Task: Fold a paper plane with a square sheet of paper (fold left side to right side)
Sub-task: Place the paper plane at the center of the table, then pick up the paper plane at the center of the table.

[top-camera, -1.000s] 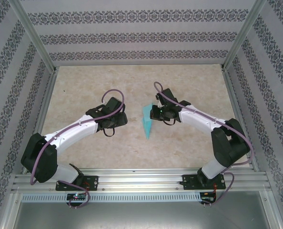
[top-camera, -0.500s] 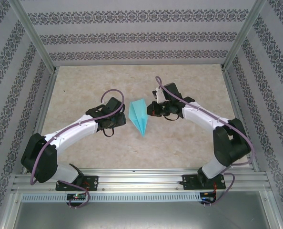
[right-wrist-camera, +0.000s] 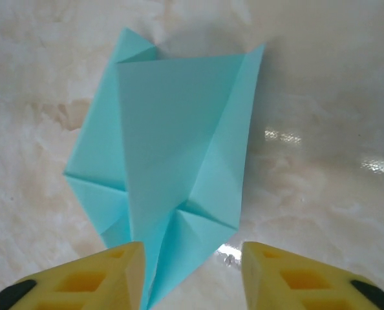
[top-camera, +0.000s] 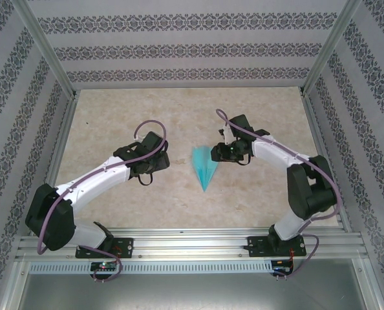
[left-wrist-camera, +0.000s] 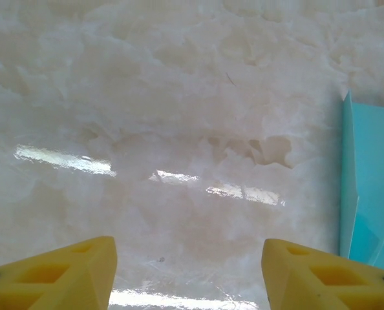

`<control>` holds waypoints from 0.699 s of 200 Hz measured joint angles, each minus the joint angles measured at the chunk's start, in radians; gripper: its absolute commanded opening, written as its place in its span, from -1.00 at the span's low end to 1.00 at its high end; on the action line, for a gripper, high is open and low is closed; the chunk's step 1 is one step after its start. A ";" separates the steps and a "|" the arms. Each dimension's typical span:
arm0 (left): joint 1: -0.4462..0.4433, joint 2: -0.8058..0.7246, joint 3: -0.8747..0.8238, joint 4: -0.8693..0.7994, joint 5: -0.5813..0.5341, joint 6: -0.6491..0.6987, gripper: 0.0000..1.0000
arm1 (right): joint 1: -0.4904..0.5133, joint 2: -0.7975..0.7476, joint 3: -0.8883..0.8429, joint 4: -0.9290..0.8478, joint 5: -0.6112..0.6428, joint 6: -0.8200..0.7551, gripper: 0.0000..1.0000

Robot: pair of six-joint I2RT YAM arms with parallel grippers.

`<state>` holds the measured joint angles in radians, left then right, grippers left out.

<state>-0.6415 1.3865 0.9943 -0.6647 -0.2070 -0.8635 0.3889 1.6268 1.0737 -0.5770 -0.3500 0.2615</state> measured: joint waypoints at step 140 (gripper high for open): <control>0.000 -0.027 -0.001 -0.003 -0.043 0.007 1.00 | 0.199 0.092 -0.035 0.008 0.078 0.216 0.08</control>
<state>-0.6415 1.3594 0.9932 -0.6682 -0.2497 -0.8566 0.5877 1.7187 1.0389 -0.5690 -0.2722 0.4778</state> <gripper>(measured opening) 0.997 0.538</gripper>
